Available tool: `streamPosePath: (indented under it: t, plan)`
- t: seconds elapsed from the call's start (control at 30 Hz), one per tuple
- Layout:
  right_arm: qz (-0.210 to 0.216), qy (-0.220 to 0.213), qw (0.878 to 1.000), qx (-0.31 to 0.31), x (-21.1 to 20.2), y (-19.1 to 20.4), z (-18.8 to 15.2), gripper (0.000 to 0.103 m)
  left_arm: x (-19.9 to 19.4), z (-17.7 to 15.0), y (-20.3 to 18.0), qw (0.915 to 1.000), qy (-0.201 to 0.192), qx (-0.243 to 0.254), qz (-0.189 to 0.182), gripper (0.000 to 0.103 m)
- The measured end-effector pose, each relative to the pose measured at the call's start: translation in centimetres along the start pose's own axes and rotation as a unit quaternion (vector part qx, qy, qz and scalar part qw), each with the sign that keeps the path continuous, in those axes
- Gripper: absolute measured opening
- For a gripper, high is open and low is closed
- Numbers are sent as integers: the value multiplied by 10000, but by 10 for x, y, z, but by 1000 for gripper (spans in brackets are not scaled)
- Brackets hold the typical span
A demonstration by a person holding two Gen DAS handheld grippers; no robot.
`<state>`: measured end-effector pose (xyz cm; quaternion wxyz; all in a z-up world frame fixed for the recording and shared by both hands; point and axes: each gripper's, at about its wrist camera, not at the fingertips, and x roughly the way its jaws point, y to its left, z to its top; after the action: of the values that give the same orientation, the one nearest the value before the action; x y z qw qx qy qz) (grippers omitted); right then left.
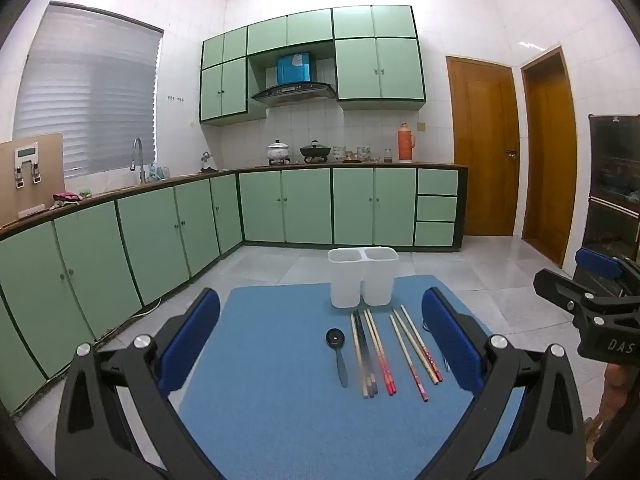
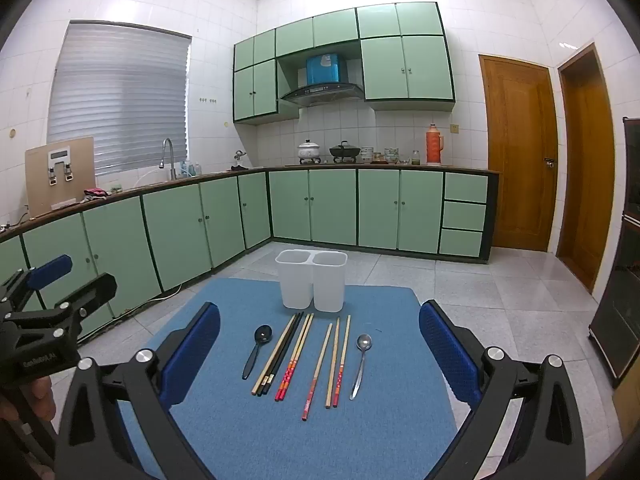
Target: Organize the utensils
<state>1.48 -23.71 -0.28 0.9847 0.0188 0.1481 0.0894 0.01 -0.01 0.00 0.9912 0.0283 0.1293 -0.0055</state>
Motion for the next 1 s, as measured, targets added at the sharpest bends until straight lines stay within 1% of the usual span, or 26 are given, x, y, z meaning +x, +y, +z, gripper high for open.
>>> streamPosePath:
  t: [0.43,1.0]
  plan:
    - [0,5,10000,-6,0,0,0,97,-1,-2,4,10000,-2,-76,5,98]
    - [-1,11,10000,-6,-1,-1,0,97,-1,-1,-2,10000,0,-61,30,98]
